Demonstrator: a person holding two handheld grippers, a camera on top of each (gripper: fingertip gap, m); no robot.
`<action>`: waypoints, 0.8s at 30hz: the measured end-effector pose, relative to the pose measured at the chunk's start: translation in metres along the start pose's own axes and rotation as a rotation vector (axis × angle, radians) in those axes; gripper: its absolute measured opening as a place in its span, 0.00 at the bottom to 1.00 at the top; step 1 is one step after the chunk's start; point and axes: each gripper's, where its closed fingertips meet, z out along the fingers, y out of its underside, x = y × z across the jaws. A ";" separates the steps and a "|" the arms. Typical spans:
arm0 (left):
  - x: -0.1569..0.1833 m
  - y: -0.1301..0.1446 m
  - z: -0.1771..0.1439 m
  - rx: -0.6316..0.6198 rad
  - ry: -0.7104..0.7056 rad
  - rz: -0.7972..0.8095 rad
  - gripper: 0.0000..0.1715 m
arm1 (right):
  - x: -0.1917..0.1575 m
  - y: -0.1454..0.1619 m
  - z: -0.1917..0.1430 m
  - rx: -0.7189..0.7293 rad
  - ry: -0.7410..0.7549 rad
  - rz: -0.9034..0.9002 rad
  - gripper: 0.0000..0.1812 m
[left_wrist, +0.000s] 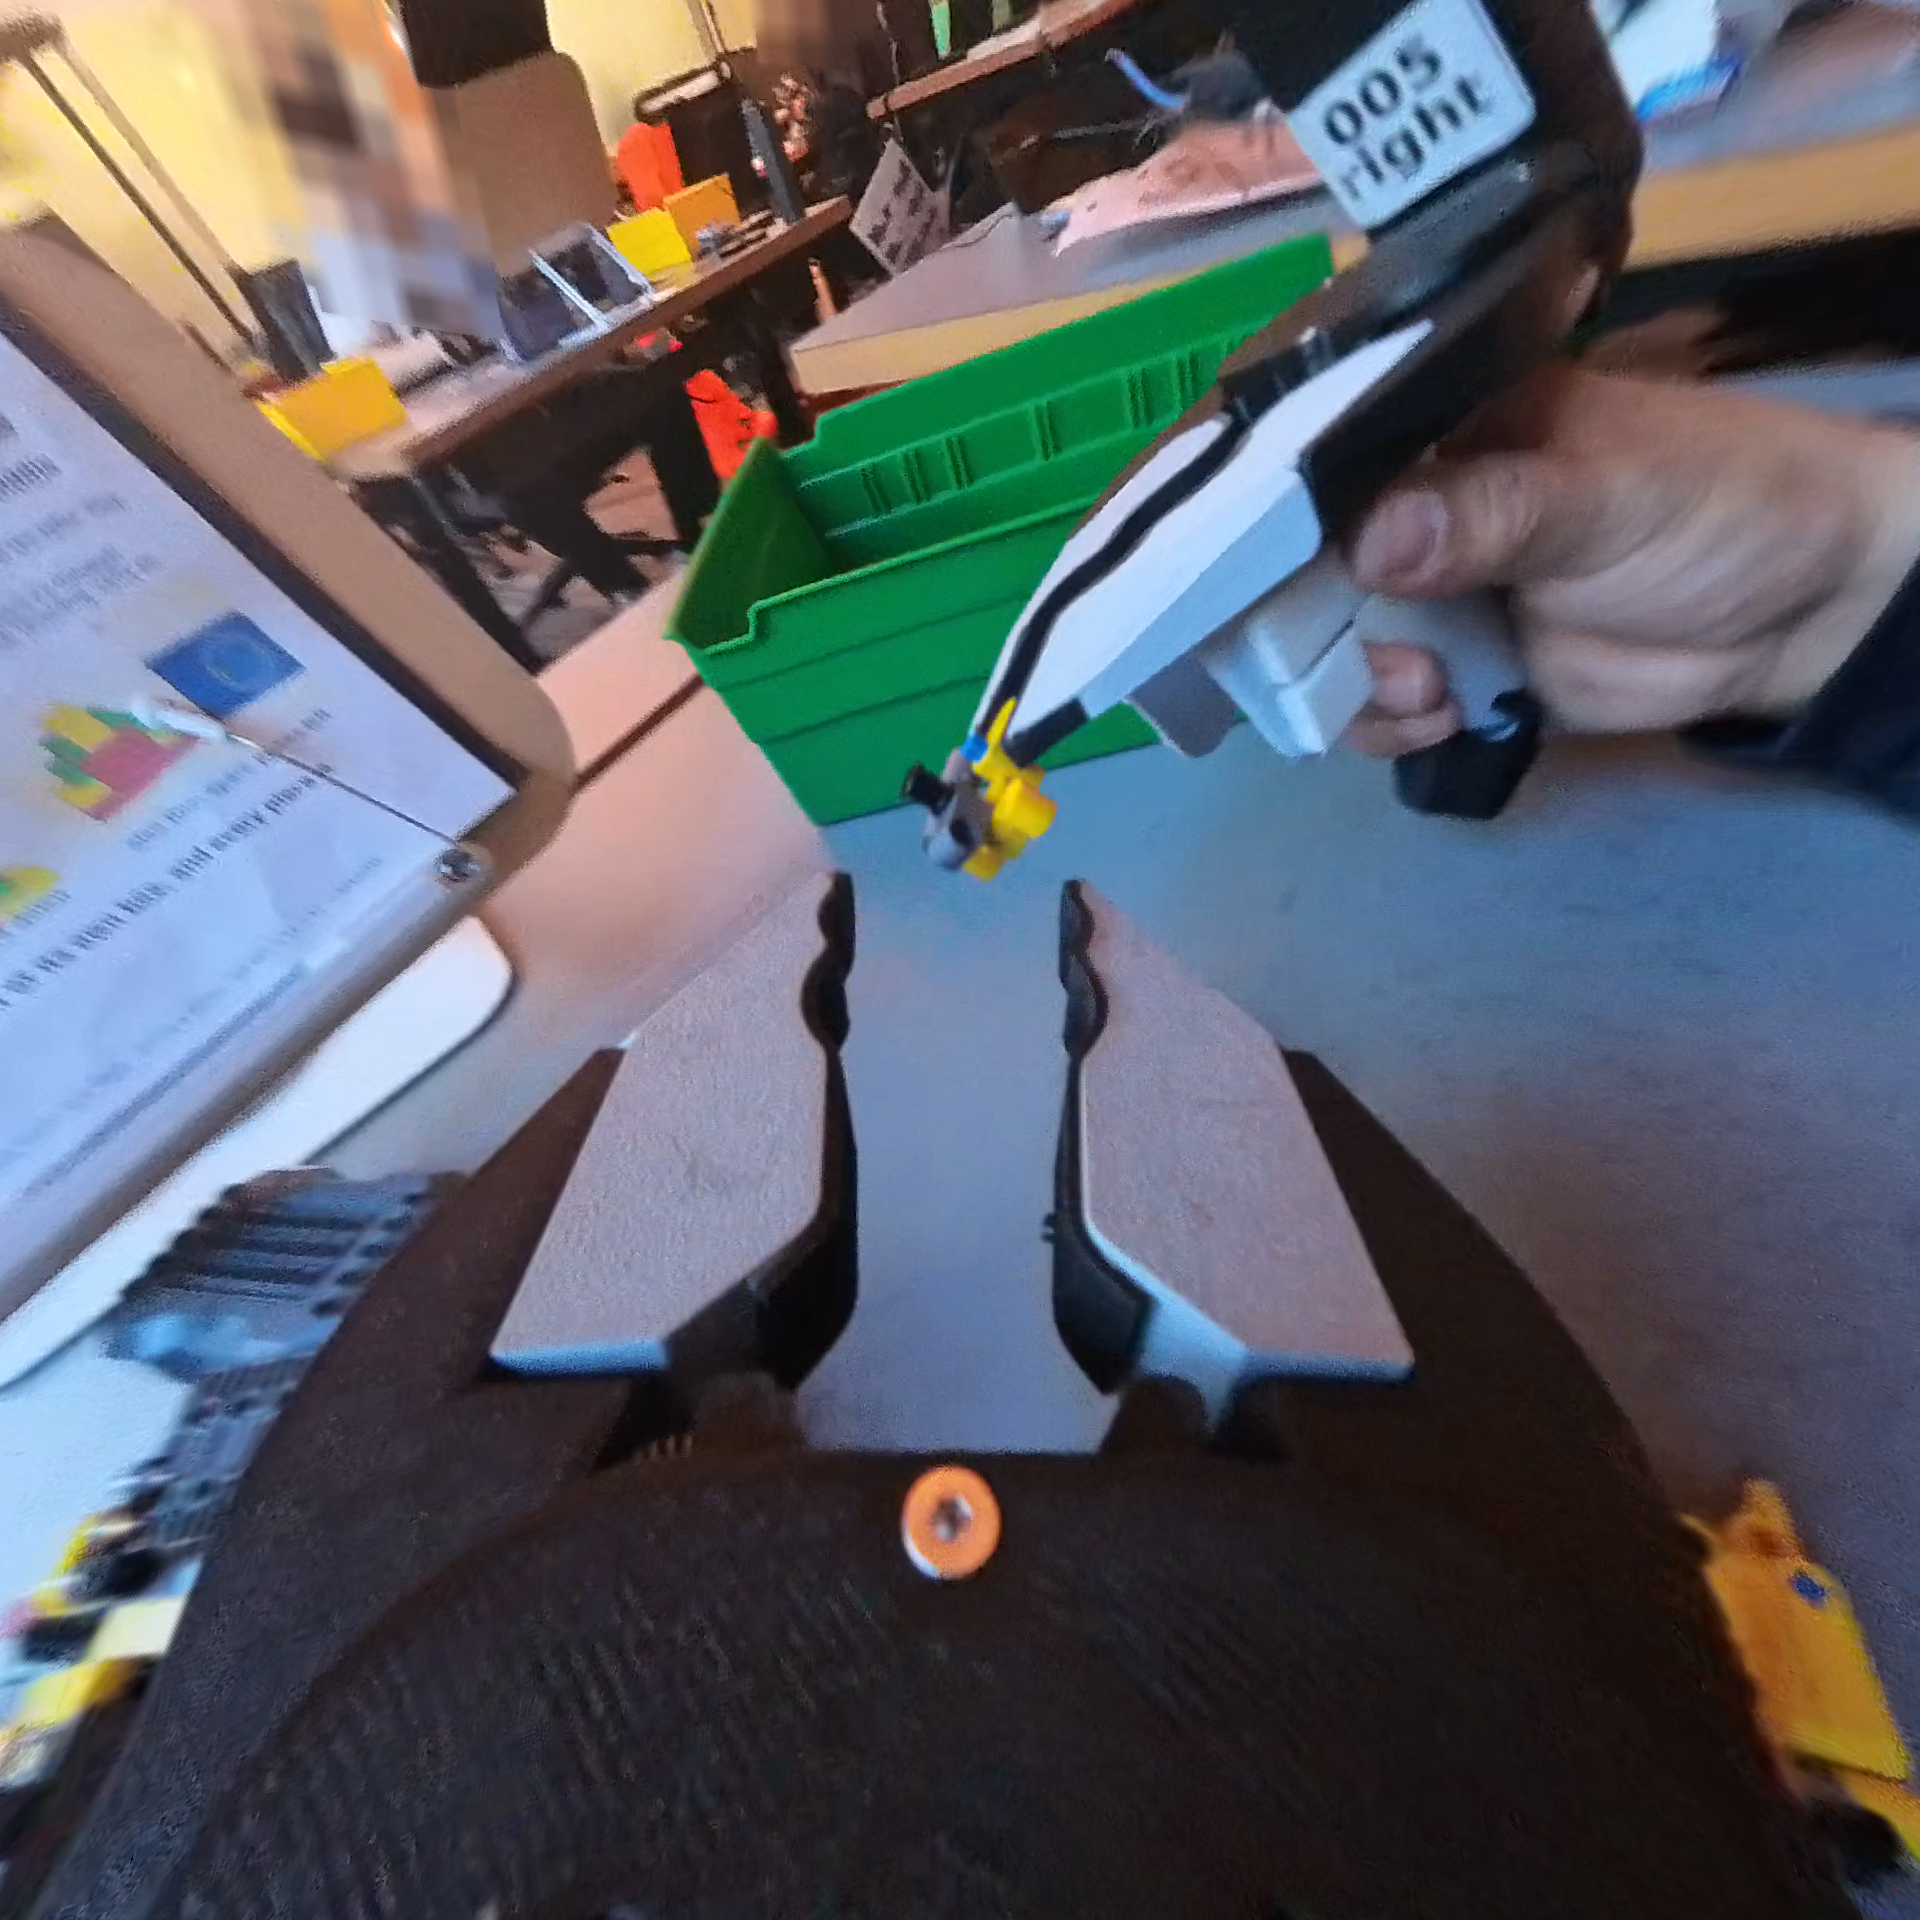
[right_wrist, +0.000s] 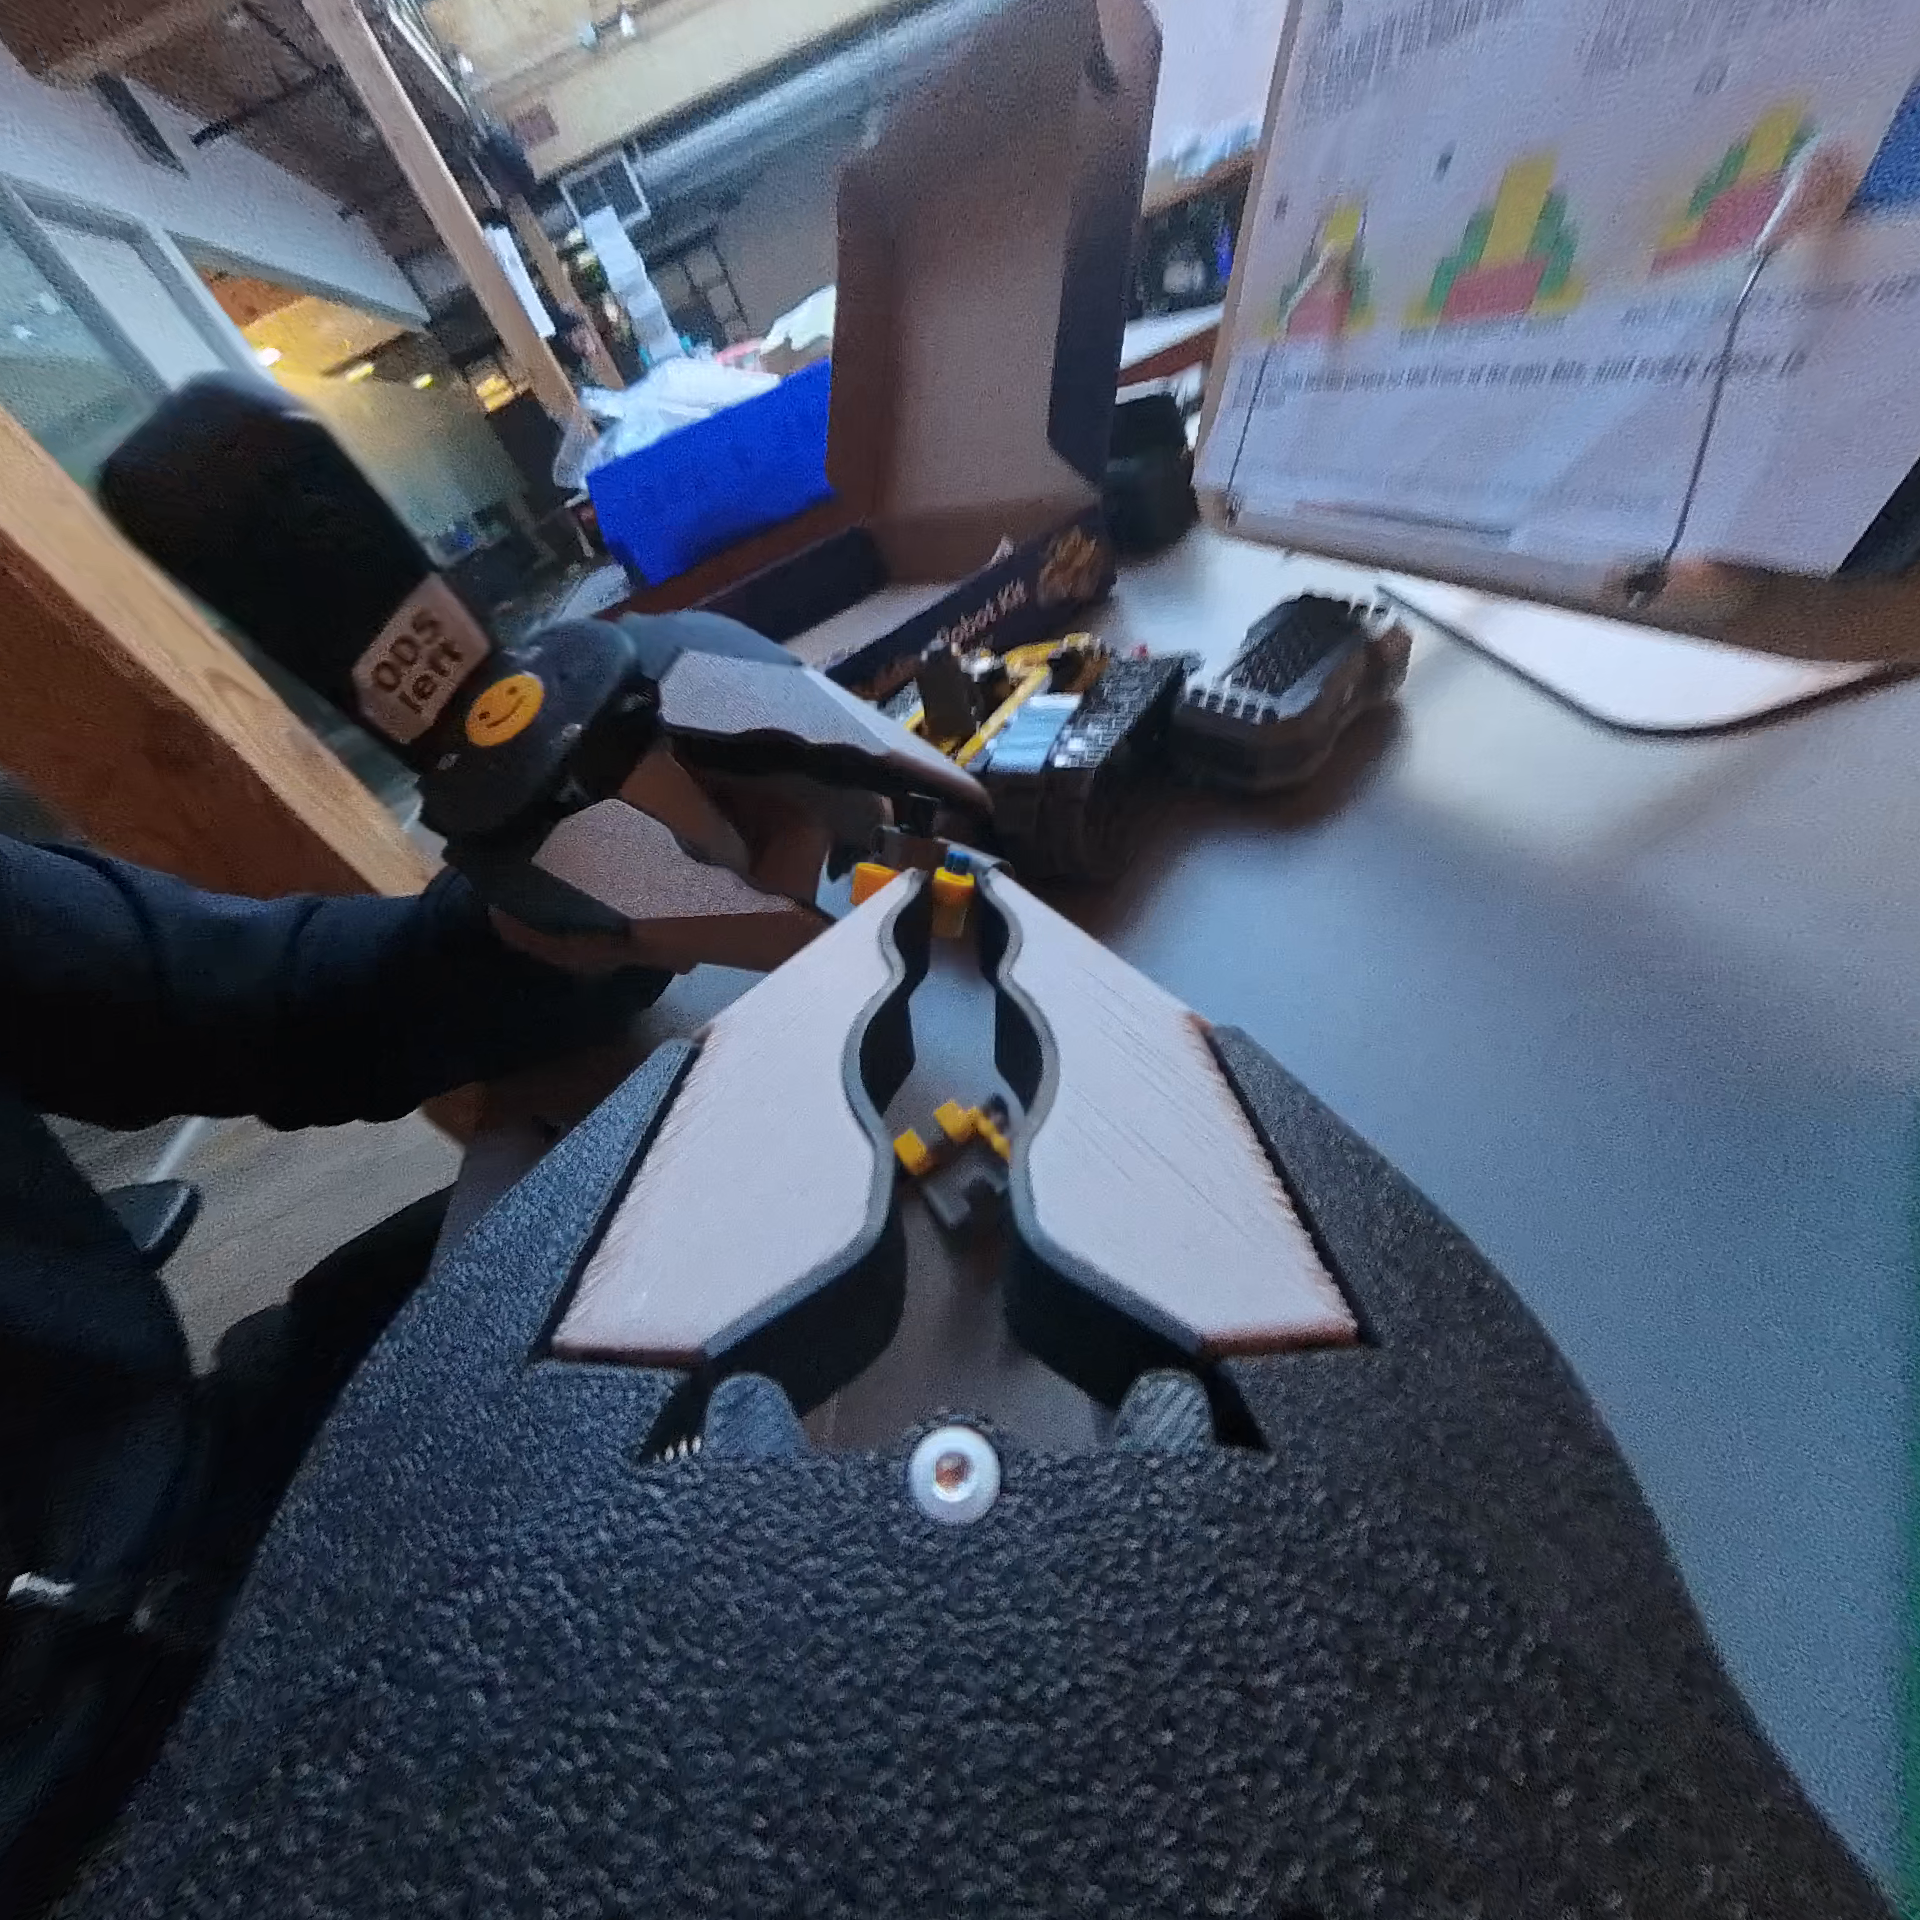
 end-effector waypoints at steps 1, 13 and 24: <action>0.001 -0.002 -0.001 0.017 0.034 -0.054 0.22 | -0.002 -0.006 -0.002 0.033 0.005 -0.031 0.02; 0.011 -0.039 -0.018 0.251 0.294 -0.379 0.14 | -0.040 -0.024 0.004 0.177 0.117 -0.525 0.02; 0.001 -0.023 -0.015 0.103 0.030 0.128 0.11 | -0.030 -0.020 0.000 0.118 0.094 -0.438 0.06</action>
